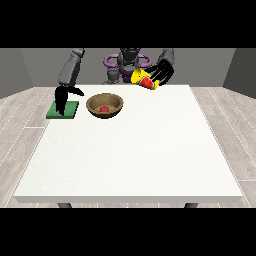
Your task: Pick the cup and pour the ball into the bowl, then pick the bowl and place it on the pad
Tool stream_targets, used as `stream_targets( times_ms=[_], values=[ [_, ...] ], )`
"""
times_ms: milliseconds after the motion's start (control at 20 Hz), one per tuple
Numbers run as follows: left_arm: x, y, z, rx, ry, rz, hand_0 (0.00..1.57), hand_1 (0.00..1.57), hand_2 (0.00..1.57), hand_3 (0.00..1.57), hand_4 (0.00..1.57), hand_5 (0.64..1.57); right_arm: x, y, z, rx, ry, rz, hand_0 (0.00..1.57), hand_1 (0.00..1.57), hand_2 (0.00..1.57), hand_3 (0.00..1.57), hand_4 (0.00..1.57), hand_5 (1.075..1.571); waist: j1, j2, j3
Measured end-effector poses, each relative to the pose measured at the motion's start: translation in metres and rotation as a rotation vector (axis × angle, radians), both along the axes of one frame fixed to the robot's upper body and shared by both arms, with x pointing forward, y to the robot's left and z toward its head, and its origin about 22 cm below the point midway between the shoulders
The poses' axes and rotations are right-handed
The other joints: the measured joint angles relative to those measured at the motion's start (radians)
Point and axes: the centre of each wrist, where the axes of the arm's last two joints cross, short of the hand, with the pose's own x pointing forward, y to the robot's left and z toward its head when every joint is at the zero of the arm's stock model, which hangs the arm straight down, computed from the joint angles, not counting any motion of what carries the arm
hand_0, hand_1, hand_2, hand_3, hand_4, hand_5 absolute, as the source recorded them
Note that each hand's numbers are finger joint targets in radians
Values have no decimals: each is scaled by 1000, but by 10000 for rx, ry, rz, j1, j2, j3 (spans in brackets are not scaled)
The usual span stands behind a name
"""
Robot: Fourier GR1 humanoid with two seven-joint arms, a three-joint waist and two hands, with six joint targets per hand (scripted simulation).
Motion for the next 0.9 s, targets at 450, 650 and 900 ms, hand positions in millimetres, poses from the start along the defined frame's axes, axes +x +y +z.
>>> stream_targets(
  times_ms=[450, 650, 900],
  values=[
    [3, 41, -44, -3729, 1060, -925, 0, 0, 0, 0, 0, 1519, 23, 55, 1, 48, 59, 1135, 0, 0, 0, 0, 111, 1541, -773, 502, 20],
    [4, 52, -61, -4260, 1587, -757, 0, 0, 0, 0, 0, 1531, 22, 76, -11, -121, 628, 1451, 0, 0, 0, 0, 0, 1544, -1149, 44, 31],
    [2, 58, -69, -4469, 1783, -797, 0, 0, 0, 0, 0, 1547, 13, 84, -32, -9, 922, 1562, 0, 0, 0, 0, 208, 1546, -1249, -112, 41]
  ],
)
